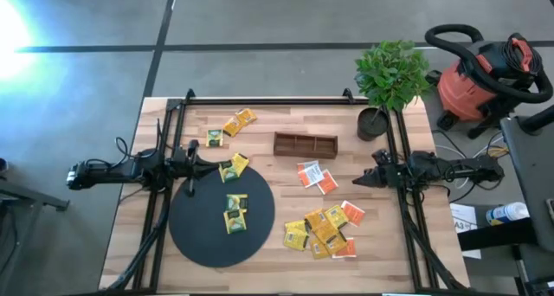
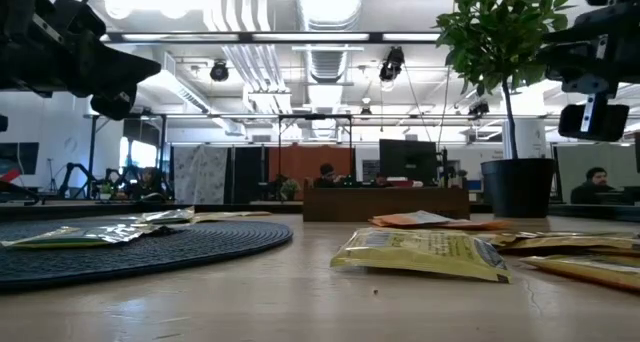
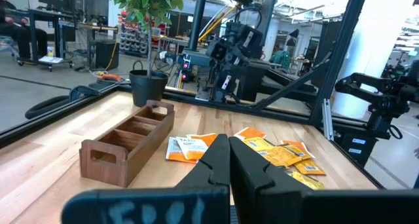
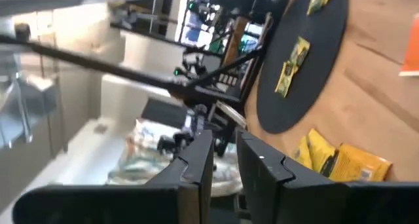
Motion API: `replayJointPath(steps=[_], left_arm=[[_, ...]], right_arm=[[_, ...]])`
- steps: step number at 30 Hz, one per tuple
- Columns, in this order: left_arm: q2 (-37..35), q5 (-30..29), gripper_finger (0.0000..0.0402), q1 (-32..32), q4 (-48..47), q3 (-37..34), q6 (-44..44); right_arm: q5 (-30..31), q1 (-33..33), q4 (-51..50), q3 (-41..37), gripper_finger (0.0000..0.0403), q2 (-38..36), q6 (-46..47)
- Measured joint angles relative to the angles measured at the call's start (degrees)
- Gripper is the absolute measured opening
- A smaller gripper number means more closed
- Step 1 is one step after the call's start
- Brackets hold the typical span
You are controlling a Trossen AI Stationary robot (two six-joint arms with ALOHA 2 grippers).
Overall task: Pick & Place Tea
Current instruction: Put the white tea bag into the right section of the wooden organizer
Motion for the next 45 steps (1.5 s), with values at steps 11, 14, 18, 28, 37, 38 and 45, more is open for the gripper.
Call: replayJointPath(steps=[11, 14, 18, 28, 37, 38, 45], left_arm=[[0.0, 0.0, 0.0, 0.0, 0.0, 0.0, 0.0], [0.0, 0.0, 0.0, 0.0, 0.0, 0.0, 0.0], [0.0, 0.0, 0.0, 0.0, 0.0, 0.0, 0.0], [0.0, 0.0, 0.0, 0.0, 0.0, 0.0, 0.0], [0.0, 0.0, 0.0, 0.0, 0.0, 0.0, 0.0], [0.0, 0.0, 0.0, 0.0, 0.0, 0.0, 0.0], [0.0, 0.0, 0.0, 0.0, 0.0, 0.0, 0.0]], right_arm=[[3.4, 0.0, -0.9, 0.0, 0.0086, 3.9, 7.7], [5.9, 0.0, -0.9, 0.0, 0.0124, 9.1, 12.2], [8.4, 0.0, -0.5, 0.0, 0.0165, 18.4, 17.1], [19.1, 0.0, 1.2, 3.0, 0.016, 38.6, 27.0], [22.4, 0.0, -13.1, 20.7, 0.0162, 55.0, 7.6], [21.3, -0.1, -16.1, 22.6, 0.0162, 57.0, 5.1], [15.5, -3.3, -21.4, 31.2, 0.0162, 69.2, -1.2]])
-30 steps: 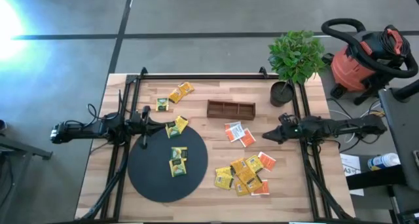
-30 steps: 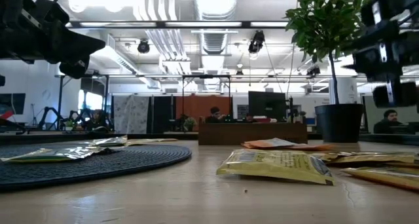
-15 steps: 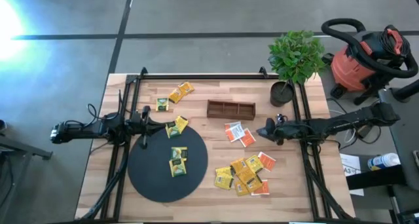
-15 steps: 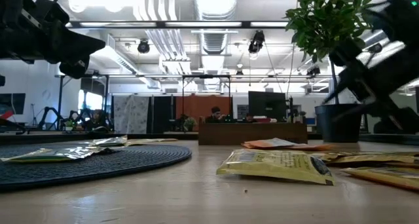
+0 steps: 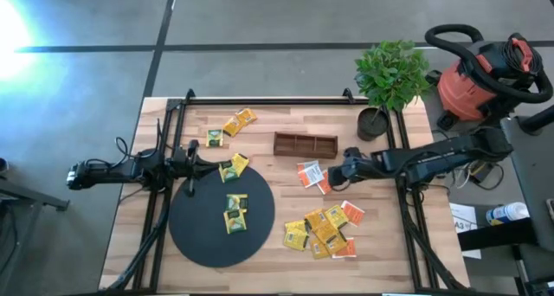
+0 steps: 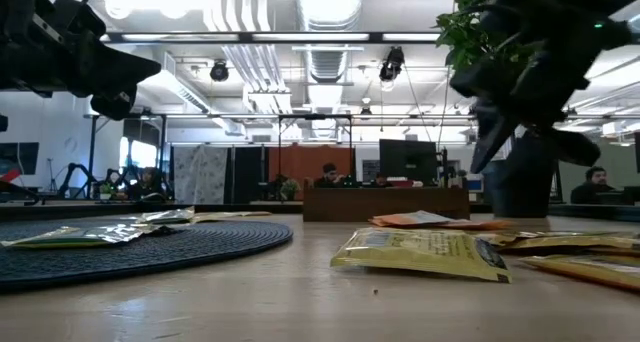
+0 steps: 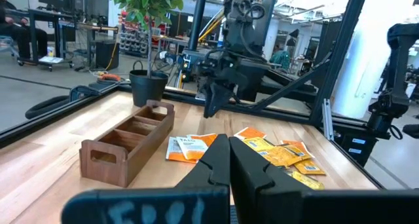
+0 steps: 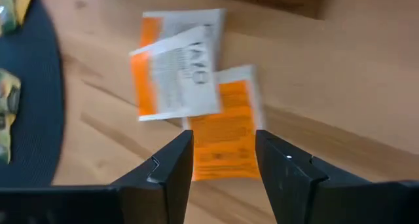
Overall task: Pick & Place Tea
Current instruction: Put the white tea bag into the right section of the wooden organizer
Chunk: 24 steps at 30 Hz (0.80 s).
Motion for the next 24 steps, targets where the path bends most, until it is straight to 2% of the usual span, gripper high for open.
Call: replayJointPath(steps=[2, 11, 18, 24], left_arm=[[0.0, 0.0, 0.0, 0.0, 0.0, 0.0, 0.0], [0.0, 0.0, 0.0, 0.0, 0.0, 0.0, 0.0], [0.0, 0.0, 0.0, 0.0, 0.0, 0.0, 0.0], [0.0, 0.0, 0.0, 0.0, 0.0, 0.0, 0.0]], right_arm=[[-1.8, -1.2, 2.0, 1.6, 0.0162, 3.0, -3.2], [-2.5, -5.9, 2.2, 7.6, 0.0162, 14.1, -13.4], [-6.1, -8.2, 2.5, 10.9, 0.0162, 20.2, -19.8], [-6.5, -8.7, 2.9, 12.2, 0.0162, 23.9, -22.5]])
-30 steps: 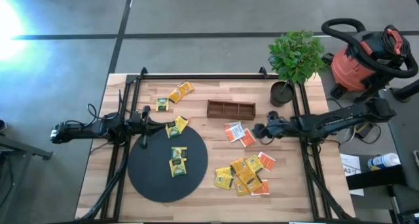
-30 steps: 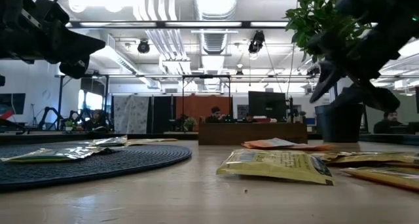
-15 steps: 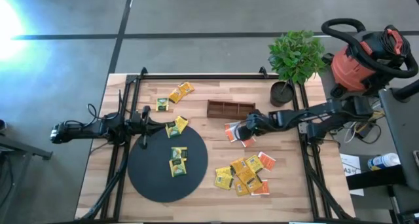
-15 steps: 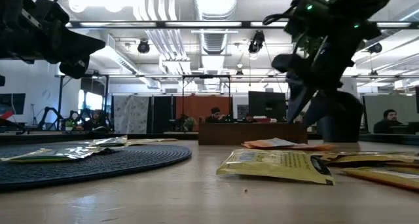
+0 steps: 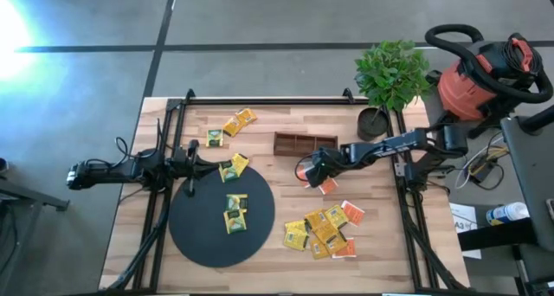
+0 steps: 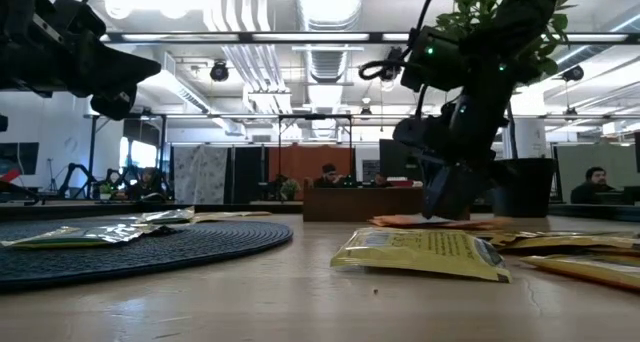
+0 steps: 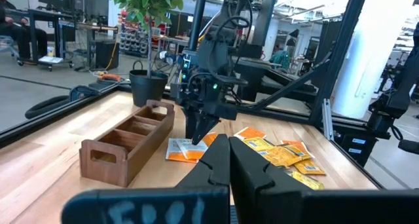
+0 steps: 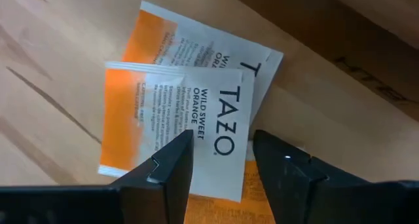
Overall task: Pick & Place Tea
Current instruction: Put the white tea bag into the right section of the wooden organizer
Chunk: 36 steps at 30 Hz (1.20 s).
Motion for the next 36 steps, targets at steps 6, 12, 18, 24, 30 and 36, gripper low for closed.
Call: replayJointPath(steps=[6, 12, 18, 24, 30, 36], left_arm=[[0.0, 0.0, 0.0, 0.0, 0.0, 0.0, 0.0], [0.0, 0.0, 0.0, 0.0, 0.0, 0.0, 0.0], [0.0, 0.0, 0.0, 0.0, 0.0, 0.0, 0.0], [0.0, 0.0, 0.0, 0.0, 0.0, 0.0, 0.0], [0.0, 0.0, 0.0, 0.0, 0.0, 0.0, 0.0], [0.0, -9.1, 0.0, 0.0, 1.8, 0.0, 2.4]], right_arm=[[-0.2, 0.0, 2.0, 0.1, 0.0158, -0.1, -3.0], [-2.4, -0.6, 3.4, -0.1, 0.0129, -1.6, -6.8], [-4.2, -0.8, 3.9, -0.1, 0.009, -0.9, -9.9], [-4.2, -0.9, 3.9, -0.1, 0.0076, -1.0, -9.9], [-4.3, -0.9, 3.9, -0.1, 0.0081, -1.0, -10.1], [-4.4, -0.9, 3.9, -0.1, 0.0091, -1.0, -10.1]])
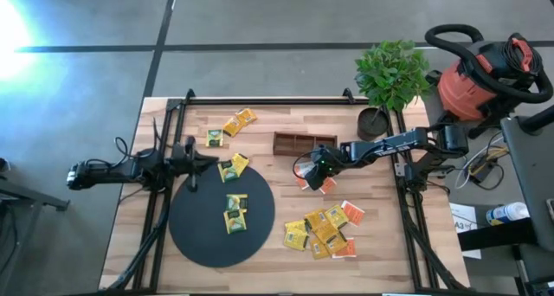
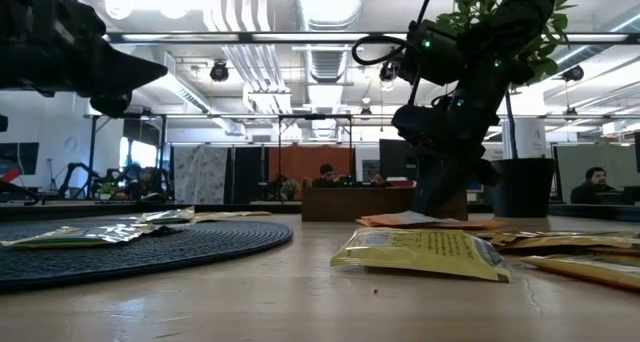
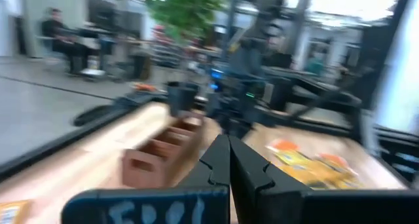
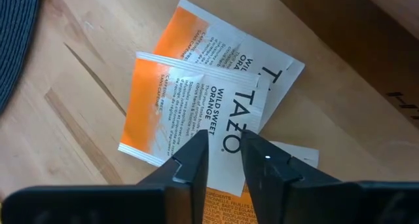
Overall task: Pick & Place Tea
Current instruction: Put the white tea bag into the right section of the wooden organizer
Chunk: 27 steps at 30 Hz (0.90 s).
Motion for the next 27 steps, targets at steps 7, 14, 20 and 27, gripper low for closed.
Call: replayJointPath(steps=[7, 14, 20, 27], left_arm=[[0.2, -7.0, 0.0, 0.0, 0.7, 0.0, -0.1], [0.6, -2.1, 0.0, -0.2, 14.1, 0.2, -48.9], [0.9, -10.4, 0.0, -0.1, 15.3, 0.0, -52.8], [3.4, -15.3, 0.0, -0.1, 17.7, 1.4, -58.9]], right_arm=[[-0.2, 0.0, 0.0, 0.0, 0.0095, 0.0, 0.0], [-0.3, 0.0, -0.1, 0.0, 0.009, -0.2, 0.0], [-0.3, 0.0, -0.1, 0.0, 0.0086, -0.4, 0.3], [-1.5, 0.0, -0.1, 0.0, 0.0095, -0.4, 0.5]])
